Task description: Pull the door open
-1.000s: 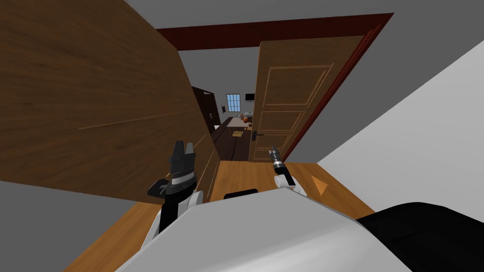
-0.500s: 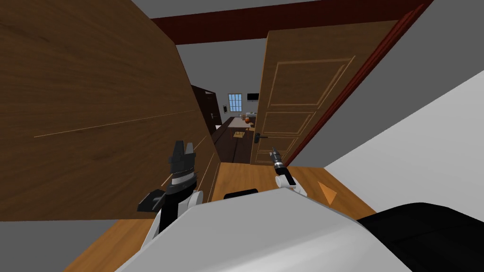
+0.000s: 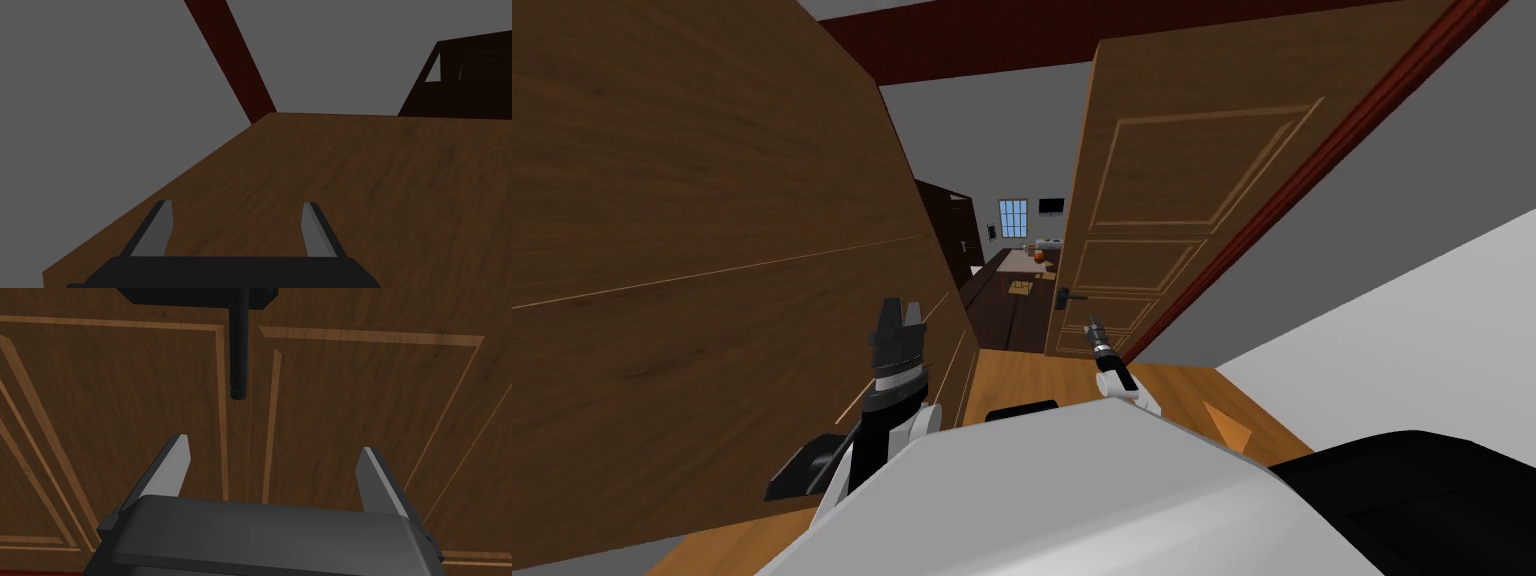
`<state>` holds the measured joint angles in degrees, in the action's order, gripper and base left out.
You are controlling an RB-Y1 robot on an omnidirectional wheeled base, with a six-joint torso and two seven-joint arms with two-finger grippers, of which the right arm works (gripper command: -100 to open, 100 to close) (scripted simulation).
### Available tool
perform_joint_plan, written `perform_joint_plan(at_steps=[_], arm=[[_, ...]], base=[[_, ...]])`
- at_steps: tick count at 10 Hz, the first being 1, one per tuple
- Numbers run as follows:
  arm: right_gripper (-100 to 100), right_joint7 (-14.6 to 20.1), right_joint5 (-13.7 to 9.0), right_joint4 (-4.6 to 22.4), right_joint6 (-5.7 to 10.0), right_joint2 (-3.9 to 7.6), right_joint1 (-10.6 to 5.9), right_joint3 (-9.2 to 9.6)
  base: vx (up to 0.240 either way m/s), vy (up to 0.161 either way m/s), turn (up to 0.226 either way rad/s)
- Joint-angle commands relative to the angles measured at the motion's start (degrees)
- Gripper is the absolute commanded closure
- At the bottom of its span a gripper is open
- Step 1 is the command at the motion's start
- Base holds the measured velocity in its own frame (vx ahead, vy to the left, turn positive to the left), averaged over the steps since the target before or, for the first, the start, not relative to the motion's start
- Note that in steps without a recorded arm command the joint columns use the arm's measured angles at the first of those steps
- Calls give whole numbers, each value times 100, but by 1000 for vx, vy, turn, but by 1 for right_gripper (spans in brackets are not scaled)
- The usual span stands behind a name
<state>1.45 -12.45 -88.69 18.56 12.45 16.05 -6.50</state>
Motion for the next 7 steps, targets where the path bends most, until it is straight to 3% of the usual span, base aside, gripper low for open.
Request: perform_joint_plan(at_steps=[1, 5, 6, 7], arm=[[-100, 2, -58, 128, -25, 21, -18, -19], [-100, 18, -181, 429, -81, 88, -105, -65], [-100, 10, -162, 365, -81, 72, -82, -59], [-100, 81, -209, 494, -52, 172, -114, -152]], base=[[204, -30, 37], [190, -10, 37], [78, -3, 8], [121, -13, 134]])
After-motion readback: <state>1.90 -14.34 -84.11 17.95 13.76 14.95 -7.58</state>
